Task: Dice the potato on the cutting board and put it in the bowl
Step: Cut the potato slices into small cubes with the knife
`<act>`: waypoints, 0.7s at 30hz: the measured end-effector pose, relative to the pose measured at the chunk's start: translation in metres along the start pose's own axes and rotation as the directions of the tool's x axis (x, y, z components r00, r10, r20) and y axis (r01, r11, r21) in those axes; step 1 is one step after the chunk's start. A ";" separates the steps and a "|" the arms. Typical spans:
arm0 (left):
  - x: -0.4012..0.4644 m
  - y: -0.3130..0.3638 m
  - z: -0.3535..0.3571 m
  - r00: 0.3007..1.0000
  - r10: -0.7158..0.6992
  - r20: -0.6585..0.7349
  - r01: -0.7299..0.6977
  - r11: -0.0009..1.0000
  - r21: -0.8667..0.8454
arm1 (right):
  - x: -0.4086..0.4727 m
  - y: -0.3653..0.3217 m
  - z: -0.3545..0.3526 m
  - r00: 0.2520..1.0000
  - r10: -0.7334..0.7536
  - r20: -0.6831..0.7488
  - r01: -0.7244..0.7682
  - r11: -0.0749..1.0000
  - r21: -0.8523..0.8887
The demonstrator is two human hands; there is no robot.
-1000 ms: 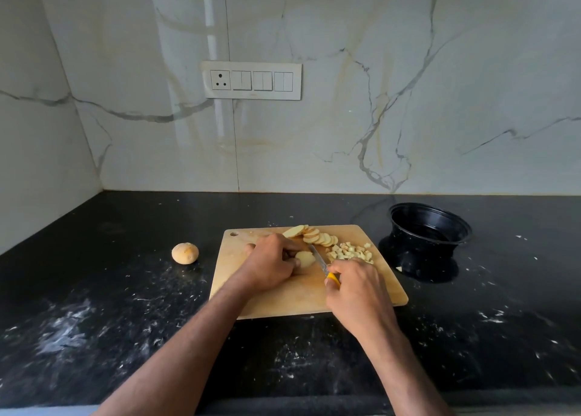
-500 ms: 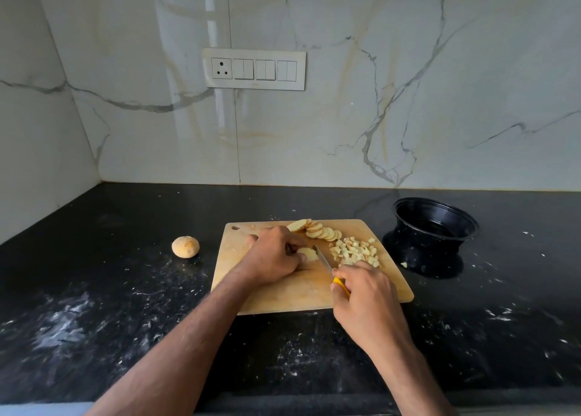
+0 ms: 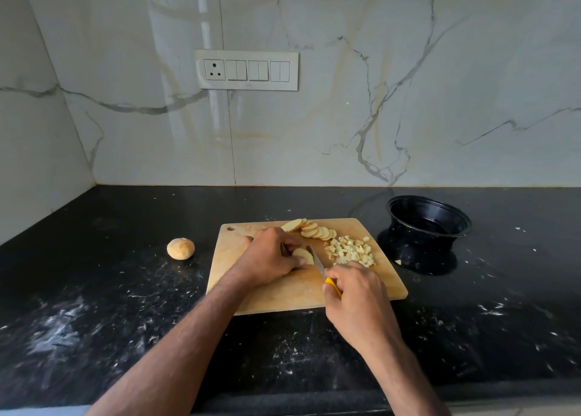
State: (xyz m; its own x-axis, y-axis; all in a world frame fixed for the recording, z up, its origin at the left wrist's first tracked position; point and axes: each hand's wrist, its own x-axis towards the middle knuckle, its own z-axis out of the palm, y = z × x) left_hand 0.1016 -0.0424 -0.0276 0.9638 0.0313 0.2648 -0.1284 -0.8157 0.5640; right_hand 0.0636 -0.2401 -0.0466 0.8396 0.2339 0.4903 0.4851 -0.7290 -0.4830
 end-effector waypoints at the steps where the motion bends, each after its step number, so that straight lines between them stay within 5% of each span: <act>1: 0.000 0.000 0.001 1.000 0.000 -0.009 0.000 1.000 -0.004 | 0.000 -0.001 0.001 1.000 0.002 -0.002 -0.002 1.000 -0.001; 21: -0.002 -0.004 0.001 0.998 -0.024 -0.059 0.026 0.999 0.037 | -0.002 -0.022 0.009 0.999 0.042 -0.020 -0.044 0.990 -0.132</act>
State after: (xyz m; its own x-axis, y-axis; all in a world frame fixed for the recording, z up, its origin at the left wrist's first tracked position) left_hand 0.1004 -0.0398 -0.0307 0.9512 0.0847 0.2968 -0.0946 -0.8354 0.5414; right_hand 0.0534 -0.2186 -0.0439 0.8540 0.1905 0.4841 0.4112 -0.8172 -0.4038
